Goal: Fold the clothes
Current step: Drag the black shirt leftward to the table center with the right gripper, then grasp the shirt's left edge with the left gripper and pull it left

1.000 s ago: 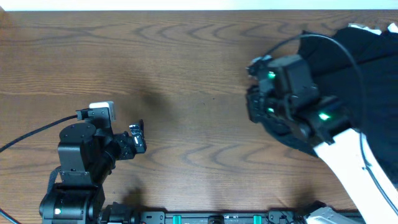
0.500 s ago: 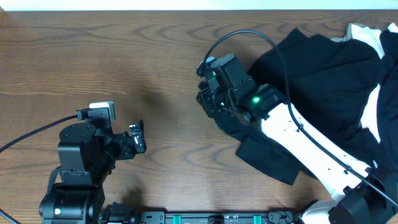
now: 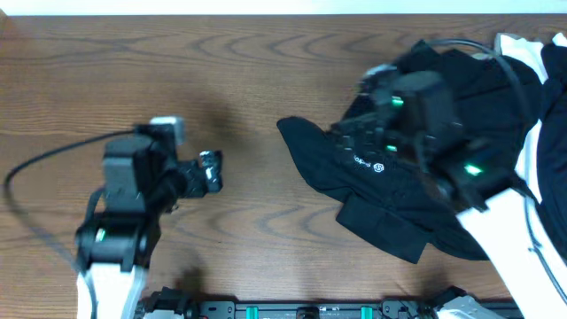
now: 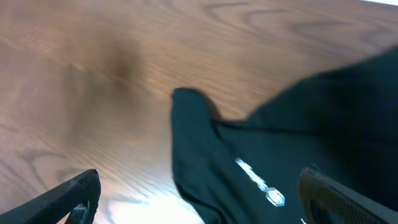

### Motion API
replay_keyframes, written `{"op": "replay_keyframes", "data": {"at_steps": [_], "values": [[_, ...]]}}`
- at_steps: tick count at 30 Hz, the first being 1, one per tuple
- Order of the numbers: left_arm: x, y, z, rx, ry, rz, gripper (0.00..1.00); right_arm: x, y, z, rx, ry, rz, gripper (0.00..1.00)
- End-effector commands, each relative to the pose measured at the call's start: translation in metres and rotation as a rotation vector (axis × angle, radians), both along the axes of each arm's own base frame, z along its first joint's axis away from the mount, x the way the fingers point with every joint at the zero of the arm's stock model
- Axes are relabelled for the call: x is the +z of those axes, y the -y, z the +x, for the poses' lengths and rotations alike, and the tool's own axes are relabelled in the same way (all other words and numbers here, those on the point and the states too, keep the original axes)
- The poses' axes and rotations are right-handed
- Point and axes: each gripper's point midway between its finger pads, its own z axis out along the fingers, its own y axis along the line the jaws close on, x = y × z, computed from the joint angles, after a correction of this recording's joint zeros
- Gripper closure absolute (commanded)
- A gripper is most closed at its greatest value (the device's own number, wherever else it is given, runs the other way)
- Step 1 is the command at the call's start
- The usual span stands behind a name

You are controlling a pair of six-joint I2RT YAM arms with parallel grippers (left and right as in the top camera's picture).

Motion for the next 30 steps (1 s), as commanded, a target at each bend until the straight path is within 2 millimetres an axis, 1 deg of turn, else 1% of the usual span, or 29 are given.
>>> {"op": "replay_keyframes", "data": {"at_steps": [1, 2, 6, 12, 16, 20, 24, 27, 30], "values": [[-0.018, 0.032, 0.011, -0.085, -0.092, -0.081, 0.02, 0.008, 0.025, -0.001, -0.062, 0.010, -0.022, 0.01], [-0.027, 0.039, 0.014, -0.100, -0.120, -0.082, 0.02, 0.007, 0.031, -0.002, -0.079, -0.001, -0.027, 0.01], [-0.069, 0.079, 0.023, -0.204, -0.226, -0.066, 0.02, -0.003, 0.054, -0.006, -0.138, -0.057, -0.048, 0.01], [-0.125, 0.135, 0.022, -0.278, -0.355, -0.071, 0.02, -0.009, 0.070, -0.008, -0.183, -0.095, -0.061, 0.01], [-0.153, 0.160, 0.021, -0.281, -0.405, -0.087, 0.02, -0.012, 0.081, -0.009, -0.221, -0.103, -0.092, 0.01], [-0.173, 0.181, 0.017, -0.296, -0.436, -0.096, 0.01, -0.014, 0.084, -0.010, -0.232, -0.111, -0.108, 0.01], [-0.184, 0.198, 0.011, -0.333, -0.436, -0.092, 0.00, -0.015, 0.087, -0.010, -0.243, -0.111, -0.121, 0.01], [-0.188, 0.210, 0.009, -0.364, -0.422, -0.092, 0.07, -0.016, 0.087, -0.012, -0.242, -0.118, -0.124, 0.01], [-0.197, 0.214, 0.008, -0.364, -0.409, -0.056, 0.12, -0.017, 0.088, -0.013, -0.243, -0.122, -0.126, 0.01]]}}
